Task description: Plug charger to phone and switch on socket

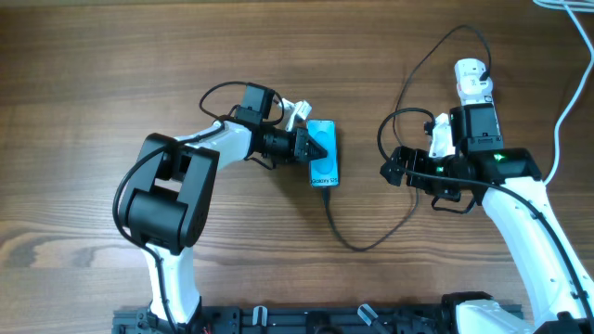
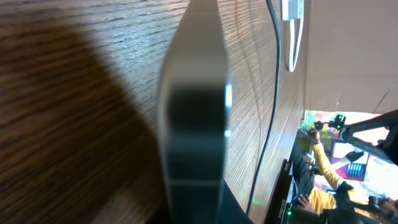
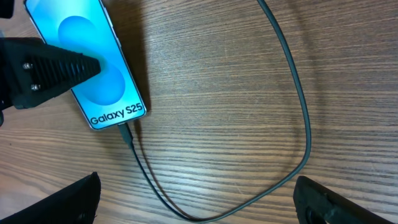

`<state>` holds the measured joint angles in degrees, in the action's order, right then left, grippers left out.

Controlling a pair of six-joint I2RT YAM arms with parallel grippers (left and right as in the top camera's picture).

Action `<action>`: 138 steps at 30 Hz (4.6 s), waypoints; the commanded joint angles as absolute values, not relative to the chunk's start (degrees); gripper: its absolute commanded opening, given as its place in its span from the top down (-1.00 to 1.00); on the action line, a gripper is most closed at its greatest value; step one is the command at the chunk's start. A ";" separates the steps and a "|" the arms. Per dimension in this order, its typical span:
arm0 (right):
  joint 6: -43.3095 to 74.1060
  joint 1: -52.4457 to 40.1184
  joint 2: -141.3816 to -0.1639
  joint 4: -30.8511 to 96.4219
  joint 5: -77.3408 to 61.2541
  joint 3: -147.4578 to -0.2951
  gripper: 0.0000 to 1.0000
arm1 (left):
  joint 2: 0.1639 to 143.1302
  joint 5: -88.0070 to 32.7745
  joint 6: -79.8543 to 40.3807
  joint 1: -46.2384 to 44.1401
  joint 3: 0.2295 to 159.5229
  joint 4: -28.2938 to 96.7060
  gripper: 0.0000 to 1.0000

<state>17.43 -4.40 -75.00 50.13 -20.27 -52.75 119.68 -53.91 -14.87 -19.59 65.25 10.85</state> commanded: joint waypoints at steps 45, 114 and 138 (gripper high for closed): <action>16.67 -4.49 -75.55 49.95 -19.20 -52.75 -0.99 | 124.75 -43.31 -15.51 -9.82 65.69 16.82 0.15; 16.71 -4.49 -75.55 49.95 -19.20 -52.75 -0.99 | 120.70 -32.47 -28.97 -9.06 67.20 6.79 -0.06; 37.67 -4.49 -75.55 39.53 -10.59 -52.75 -0.99 | 33.74 -6.33 -20.40 -3.14 63.61 68.31 -0.55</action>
